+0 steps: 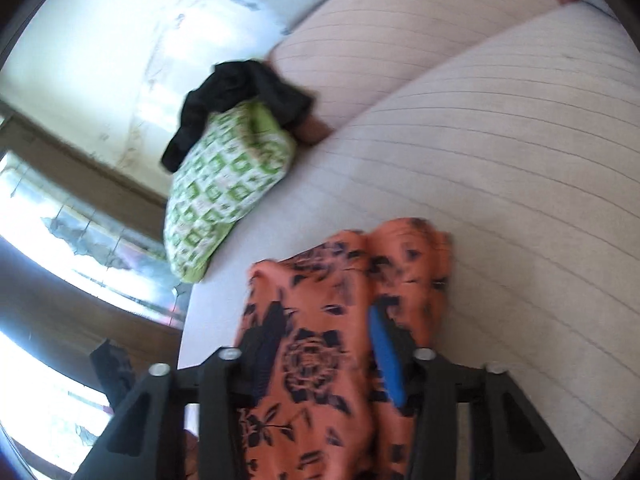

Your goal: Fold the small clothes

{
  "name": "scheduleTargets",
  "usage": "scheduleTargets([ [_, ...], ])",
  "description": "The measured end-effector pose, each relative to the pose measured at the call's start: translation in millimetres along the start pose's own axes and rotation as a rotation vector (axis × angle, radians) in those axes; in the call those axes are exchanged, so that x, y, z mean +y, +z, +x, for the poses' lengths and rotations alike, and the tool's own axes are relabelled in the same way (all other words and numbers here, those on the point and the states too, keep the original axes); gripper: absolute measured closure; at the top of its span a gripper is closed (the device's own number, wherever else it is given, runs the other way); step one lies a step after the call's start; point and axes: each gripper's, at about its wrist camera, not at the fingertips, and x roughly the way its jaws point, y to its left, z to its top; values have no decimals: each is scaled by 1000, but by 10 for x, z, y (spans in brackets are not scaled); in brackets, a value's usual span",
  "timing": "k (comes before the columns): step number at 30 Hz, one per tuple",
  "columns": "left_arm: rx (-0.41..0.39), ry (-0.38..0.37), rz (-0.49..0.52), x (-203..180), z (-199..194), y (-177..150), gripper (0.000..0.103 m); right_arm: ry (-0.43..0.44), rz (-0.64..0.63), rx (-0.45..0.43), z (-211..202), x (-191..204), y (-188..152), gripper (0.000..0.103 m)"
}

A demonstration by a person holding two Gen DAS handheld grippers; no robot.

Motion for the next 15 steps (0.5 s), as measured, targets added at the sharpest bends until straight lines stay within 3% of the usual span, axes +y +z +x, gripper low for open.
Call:
scheduleTargets([
  [3,57,38,9,-2,112,-25,42,0,-24,24,166,100,-37,63],
  [5,83,57,17,7,191,-49,37,-31,20,88,371,44,-71,65],
  [6,92,68,21,18,226,-58,33,-64,49,122,460,-24,-90,69],
  [7,96,78,19,36,246,-58,30,-93,102,158,561,-139,-100,83],
  [10,93,58,-2,82,208,-24,30,-47,160,171,526,-237,-67,84],
  [15,54,51,35,19,-33,-41,30,2,98,185,365,-64,-98,79],
])
